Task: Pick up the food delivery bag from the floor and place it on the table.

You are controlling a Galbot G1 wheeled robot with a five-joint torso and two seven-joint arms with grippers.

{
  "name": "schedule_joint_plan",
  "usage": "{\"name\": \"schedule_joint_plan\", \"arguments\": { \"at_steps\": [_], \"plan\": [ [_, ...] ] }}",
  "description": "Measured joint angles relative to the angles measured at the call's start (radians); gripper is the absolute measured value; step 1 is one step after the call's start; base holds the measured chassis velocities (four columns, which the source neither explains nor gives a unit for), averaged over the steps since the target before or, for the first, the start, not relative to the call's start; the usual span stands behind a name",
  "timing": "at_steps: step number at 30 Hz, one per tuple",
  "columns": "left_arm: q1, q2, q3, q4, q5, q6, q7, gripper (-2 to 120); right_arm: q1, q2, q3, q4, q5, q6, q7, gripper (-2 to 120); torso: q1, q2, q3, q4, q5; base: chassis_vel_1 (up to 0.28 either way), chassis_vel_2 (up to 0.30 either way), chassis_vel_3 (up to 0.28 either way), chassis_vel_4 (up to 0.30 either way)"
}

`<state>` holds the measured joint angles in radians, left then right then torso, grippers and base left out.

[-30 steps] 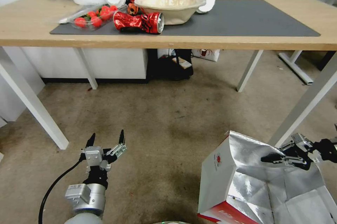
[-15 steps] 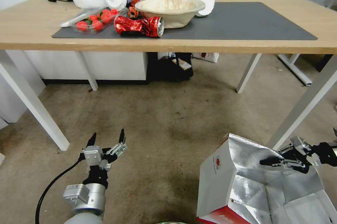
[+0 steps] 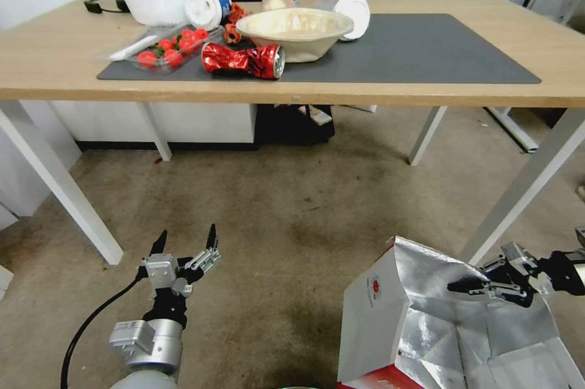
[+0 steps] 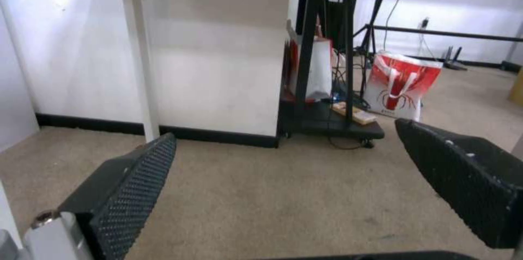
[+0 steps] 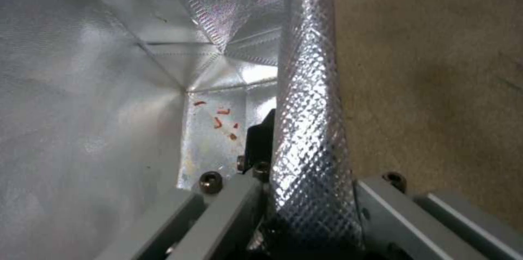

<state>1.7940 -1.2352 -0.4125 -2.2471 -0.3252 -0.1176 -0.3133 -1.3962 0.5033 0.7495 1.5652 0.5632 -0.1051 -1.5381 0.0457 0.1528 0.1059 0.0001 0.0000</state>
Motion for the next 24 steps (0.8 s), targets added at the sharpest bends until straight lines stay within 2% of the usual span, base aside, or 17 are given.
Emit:
{"name": "schedule_joint_plan", "arguments": {
  "at_steps": [24],
  "plan": [
    [-0.007, 0.002, -0.001, 0.007, -0.001, 0.009, 0.000, 100, 0.007, -0.005, -0.004, 0.002, -0.002, -0.001, 0.000, 0, 0.020, 0.094, 0.075, 0.0001, 0.0000, 0.000, 0.000, 0.000, 0.000]
  ]
}}
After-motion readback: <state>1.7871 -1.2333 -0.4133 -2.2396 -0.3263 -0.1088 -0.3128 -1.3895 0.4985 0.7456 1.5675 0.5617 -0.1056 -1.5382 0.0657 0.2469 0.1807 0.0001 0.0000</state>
